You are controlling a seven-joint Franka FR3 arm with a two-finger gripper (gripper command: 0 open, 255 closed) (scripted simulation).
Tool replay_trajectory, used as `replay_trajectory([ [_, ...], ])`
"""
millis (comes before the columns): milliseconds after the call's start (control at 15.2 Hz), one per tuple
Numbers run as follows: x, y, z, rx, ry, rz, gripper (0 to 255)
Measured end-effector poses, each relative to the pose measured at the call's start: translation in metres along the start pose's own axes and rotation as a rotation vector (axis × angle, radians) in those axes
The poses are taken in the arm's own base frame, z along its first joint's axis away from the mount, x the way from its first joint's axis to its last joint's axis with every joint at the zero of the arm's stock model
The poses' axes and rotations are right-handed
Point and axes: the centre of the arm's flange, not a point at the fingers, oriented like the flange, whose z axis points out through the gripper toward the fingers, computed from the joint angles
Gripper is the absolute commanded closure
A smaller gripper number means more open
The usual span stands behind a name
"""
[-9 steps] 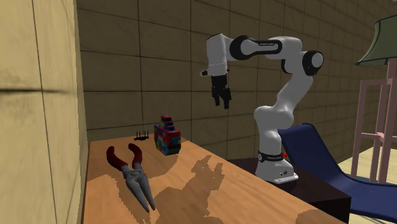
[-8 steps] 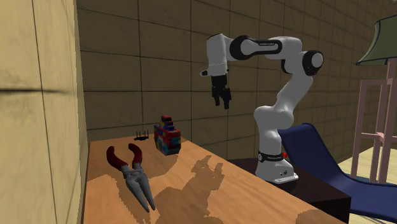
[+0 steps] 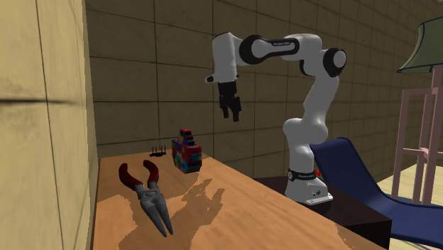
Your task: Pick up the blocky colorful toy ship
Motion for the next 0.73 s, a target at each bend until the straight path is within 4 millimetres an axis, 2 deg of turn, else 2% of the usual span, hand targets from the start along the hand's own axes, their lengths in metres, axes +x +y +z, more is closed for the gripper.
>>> replay_trajectory([
  [726, 0.134, -0.022, -0.035, -0.006, 0.03, -0.088, 0],
])
